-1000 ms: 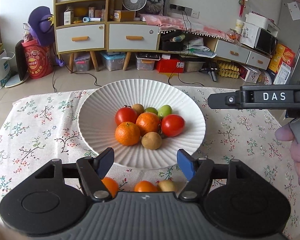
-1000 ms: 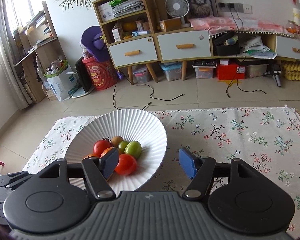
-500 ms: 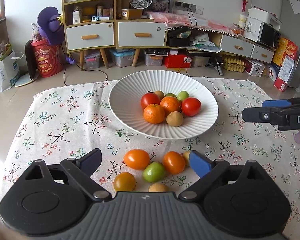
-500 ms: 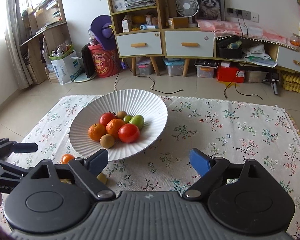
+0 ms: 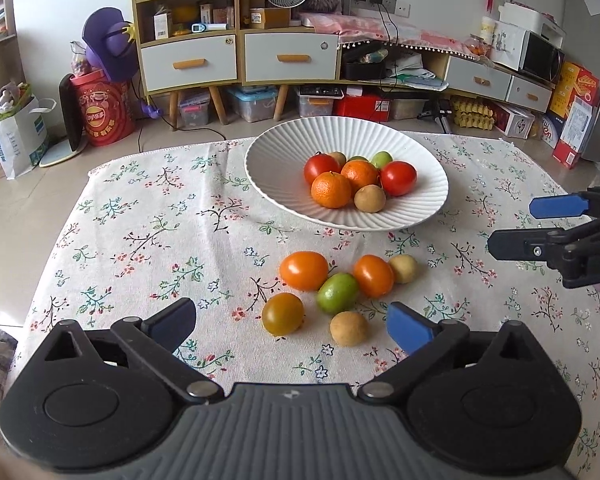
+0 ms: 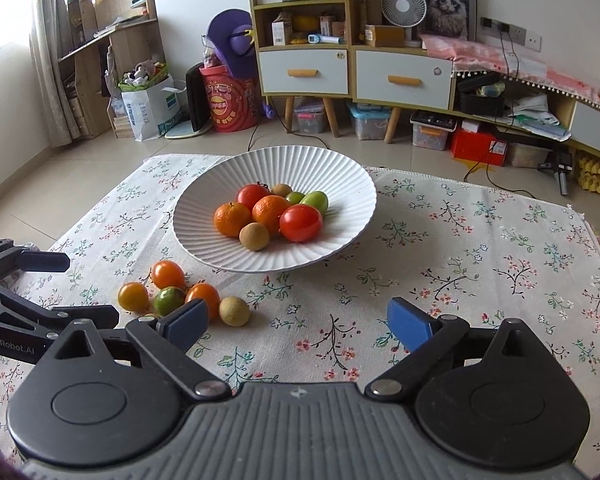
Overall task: Organize fruits
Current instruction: 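Withdraw both open tools back over the remaining fruit, then close the left tool on a dark olive tomato while the right tool grasps a tan longan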
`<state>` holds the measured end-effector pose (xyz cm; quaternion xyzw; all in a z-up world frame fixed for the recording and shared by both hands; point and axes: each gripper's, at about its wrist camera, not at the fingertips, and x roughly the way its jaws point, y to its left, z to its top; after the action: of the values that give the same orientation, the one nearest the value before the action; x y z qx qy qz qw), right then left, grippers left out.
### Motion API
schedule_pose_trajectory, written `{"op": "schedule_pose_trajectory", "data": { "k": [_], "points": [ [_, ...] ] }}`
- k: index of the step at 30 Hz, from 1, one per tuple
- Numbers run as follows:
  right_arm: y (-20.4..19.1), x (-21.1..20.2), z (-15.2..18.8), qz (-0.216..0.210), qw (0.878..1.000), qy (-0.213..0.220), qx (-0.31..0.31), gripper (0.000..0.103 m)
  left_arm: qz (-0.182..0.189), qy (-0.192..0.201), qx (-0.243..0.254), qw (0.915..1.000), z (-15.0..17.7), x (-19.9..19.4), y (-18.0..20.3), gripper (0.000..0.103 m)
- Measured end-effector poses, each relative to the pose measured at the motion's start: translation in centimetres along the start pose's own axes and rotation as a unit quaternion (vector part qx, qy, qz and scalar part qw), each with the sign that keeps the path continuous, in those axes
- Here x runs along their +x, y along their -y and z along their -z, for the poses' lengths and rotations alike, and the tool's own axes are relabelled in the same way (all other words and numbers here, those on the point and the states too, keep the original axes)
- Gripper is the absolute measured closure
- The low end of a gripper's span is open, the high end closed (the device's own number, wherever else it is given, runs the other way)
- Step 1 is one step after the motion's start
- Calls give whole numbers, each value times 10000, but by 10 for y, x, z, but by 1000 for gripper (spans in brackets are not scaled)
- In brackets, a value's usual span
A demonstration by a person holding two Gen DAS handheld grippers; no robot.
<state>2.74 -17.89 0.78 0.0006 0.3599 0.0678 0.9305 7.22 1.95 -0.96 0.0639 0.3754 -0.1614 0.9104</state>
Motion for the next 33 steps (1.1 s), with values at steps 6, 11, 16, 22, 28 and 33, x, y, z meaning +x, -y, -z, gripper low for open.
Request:
{"op": "schedule_pose_trajectory", "data": {
  "k": [6,11,16,22,28,33],
  "points": [
    [-10,2,6,-24,10000,-26,-85,5,-26,-56,73,10000,9,0,-3,7],
    [-13,7,11,32,9999,-68,-121,5,-40,-143,105,9998,18,3,-6,7],
    [-17,14,16,87,9997,-127,-178,4,-26,-221,122,9997,26,7,-9,7],
    [-21,22,21,210,9989,-146,-400,4,52,-233,143,9996,33,14,-10,7],
    [-23,33,24,238,9983,-194,-489,4,-1,-107,215,9997,36,22,-13,7],
    [-27,42,27,243,9975,-199,-640,5,-125,-69,164,9998,34,29,-19,11]
  ]
}}
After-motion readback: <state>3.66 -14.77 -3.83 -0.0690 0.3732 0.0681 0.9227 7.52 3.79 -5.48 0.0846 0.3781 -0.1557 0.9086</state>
